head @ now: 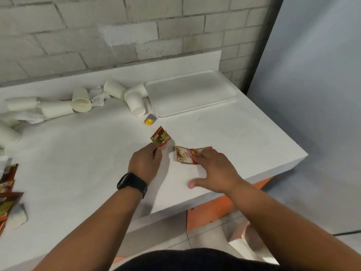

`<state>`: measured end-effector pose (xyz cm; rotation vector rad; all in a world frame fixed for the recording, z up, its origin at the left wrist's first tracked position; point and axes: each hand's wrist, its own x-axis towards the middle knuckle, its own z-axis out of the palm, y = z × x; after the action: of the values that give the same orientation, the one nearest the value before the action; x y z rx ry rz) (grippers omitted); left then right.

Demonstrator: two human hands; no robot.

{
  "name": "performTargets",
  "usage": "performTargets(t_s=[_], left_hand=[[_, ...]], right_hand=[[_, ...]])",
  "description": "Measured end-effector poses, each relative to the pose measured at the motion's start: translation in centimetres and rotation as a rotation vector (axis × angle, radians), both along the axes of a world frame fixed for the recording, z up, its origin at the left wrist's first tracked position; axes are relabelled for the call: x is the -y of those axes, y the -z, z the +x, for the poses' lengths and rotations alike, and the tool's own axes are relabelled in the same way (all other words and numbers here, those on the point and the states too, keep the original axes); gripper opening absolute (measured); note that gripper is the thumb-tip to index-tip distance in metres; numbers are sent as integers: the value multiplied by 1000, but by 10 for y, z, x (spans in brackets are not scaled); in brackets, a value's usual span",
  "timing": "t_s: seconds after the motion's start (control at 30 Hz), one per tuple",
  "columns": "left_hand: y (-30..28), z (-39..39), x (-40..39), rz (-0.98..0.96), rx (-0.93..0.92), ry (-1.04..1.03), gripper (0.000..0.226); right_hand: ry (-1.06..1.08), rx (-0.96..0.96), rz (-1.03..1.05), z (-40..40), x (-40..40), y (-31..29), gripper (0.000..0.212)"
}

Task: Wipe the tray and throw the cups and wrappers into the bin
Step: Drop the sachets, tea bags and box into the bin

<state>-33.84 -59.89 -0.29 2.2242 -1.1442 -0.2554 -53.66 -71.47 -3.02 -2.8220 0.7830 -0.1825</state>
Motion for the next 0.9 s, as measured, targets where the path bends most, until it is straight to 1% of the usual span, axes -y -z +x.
performTargets(t_s=[0.1,0.17,0.2,0.27,0.3,0.33,0.43,0.5,0.53,0.63,0.7,0.73,0.8,0.9], left_hand=[[-4,-19,8,-70,-113,-59,22],[-7,-35,14,-93,-185,-67,17],[-7,-42,17,-98,-220,-70,15],[-7,-56,22,-97,-271,-81,15],[-7,-68,25,-97,-298,-86,14],[-6,-73,27,-103,-332,-100,13],[-5,-99,34,-140,-441,-122,16],[-6,-118,38,-156,-477,-93,19],[-7,-127,41,-165,-487,-73,18],[-11,-158,53,-174,-519,-19,17],[-13,-184,63,-160,-558,29,17],[-14,-195,68,-165,-606,47,17],[-15,-218,75,-174,-707,77,18],[-12,-253,85,-139,-809,133,16]], right_hand=[[-47,52,-39,-37,-3,6,95],[-70,75,-130,-65,-6,13,86],[-70,88,-182,-76,-7,18,73],[-45,196,-284,-97,-9,28,33],[-16,260,-320,-110,-9,33,19],[8,305,-334,-116,-9,35,15],[112,375,-294,-140,-8,32,22],[234,420,-165,-155,-10,26,18],[313,452,-49,-165,-9,24,17],[608,567,455,-193,-9,19,22],[790,590,704,-217,-4,25,19],[863,605,809,-229,-1,31,18],[1002,621,935,-255,3,47,17],[1145,517,900,-298,5,77,12]])
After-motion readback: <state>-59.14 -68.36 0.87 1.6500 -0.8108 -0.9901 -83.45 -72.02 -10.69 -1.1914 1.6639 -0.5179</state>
